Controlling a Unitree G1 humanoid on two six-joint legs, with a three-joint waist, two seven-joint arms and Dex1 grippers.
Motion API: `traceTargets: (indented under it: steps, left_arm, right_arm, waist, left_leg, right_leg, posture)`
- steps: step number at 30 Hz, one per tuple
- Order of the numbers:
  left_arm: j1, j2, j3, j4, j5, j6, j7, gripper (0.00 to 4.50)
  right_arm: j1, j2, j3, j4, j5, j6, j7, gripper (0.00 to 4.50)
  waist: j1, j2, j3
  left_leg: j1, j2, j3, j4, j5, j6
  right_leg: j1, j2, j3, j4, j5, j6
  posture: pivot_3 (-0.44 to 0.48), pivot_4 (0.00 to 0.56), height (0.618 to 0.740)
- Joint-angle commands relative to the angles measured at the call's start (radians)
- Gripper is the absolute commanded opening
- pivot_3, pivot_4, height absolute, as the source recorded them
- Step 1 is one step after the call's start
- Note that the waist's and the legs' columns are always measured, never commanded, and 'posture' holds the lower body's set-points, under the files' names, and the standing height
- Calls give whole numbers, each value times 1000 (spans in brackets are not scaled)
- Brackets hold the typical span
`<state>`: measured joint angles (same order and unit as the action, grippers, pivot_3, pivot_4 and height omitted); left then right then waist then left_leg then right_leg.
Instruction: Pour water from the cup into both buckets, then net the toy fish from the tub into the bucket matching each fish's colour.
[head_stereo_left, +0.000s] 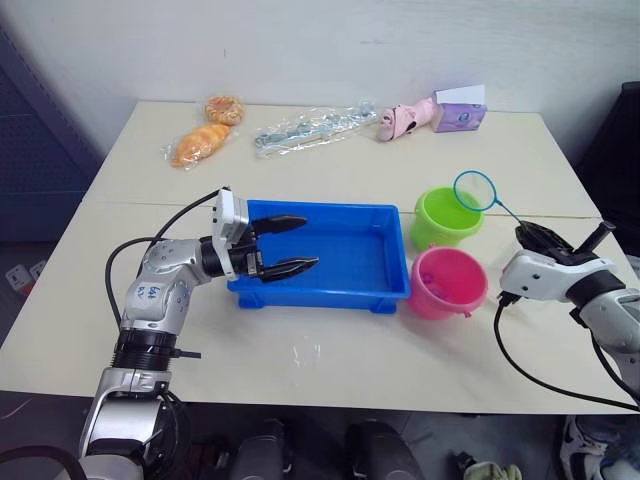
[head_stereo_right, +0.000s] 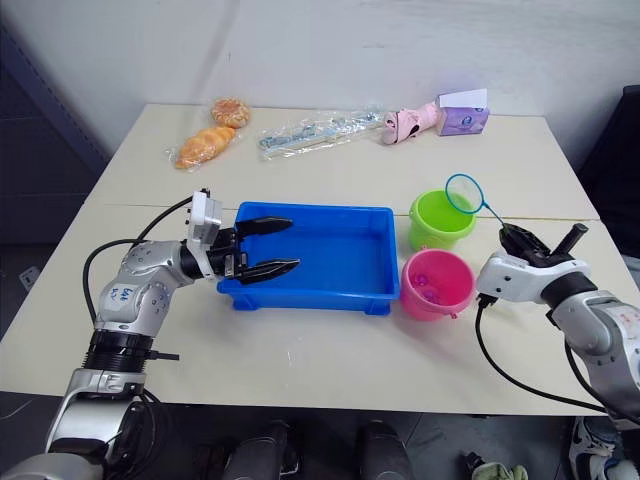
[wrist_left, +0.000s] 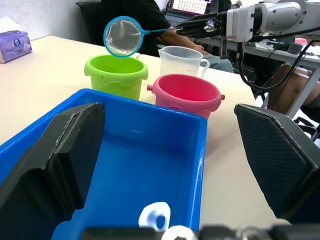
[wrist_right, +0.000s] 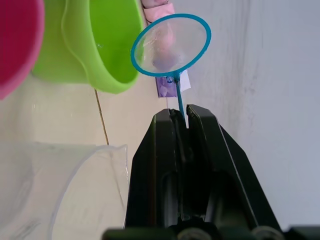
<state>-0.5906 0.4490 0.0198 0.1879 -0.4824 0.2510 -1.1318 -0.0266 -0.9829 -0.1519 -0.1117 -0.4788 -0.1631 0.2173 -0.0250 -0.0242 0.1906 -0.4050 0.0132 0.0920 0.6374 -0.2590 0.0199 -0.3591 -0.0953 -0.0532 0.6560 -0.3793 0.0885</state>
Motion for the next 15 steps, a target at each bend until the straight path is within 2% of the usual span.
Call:
traceTargets:
  steps: [1, 3, 5, 7, 11, 15]
  left_arm:
    - [-24, -2, 3, -39, -2, -24, -8, 4461]
    - [-12, 8, 11, -57, -17, -34, -35, 4461]
    - [4, 38, 35, -73, -45, -37, -84, 4461]
    - [13, 77, 64, -81, -69, -36, -128, 4461]
    - [38, 183, 120, -132, -123, 11, -194, 4461]
    - [150, 327, 173, -201, -156, 49, -292, 4461]
  right_arm:
    - [-34, 31, -64, -13, 53, -38, -30, 0]
    - [-63, 111, -123, -61, 270, 16, 42, 0]
    - [-93, 189, -158, -158, 585, 141, 172, 0]
    - [-103, 218, -168, -251, 786, 251, 267, 0]
    - [-64, 181, -125, -420, 1017, 457, 409, 0]
    - [-83, 170, -33, -537, 1160, 603, 468, 0]
  waist:
    - [-1, 0, 0]
    - [-1, 0, 0]
    - [-2, 0, 0]
    - [-4, 0, 0]
    - [-2, 0, 0]
    - [-5, 0, 0]
  left_leg:
    - [0, 0, 0, 0, 0, 0]
    - [0, 0, 0, 0, 0, 0]
    - [0, 1, -1, 1, 0, 0]
    - [0, 1, -1, 1, 0, 0]
    - [1, 2, -2, 1, 0, 0]
    - [0, 2, -2, 0, -1, 2]
  right_leg:
    - [0, 0, 0, 0, 0, 0]
    - [0, 0, 0, 0, 0, 0]
    - [0, 1, 0, 0, 0, 0]
    - [1, 1, 0, 1, 0, 0]
    - [2, 1, -1, 1, 0, 0]
    - [2, 0, 0, 1, 0, 0]
  posture:
    - [0, 150, 740]
    - [0, 150, 740]
    - [0, 150, 740]
    - [0, 150, 740]
    - [0, 150, 740]
    - [0, 150, 740]
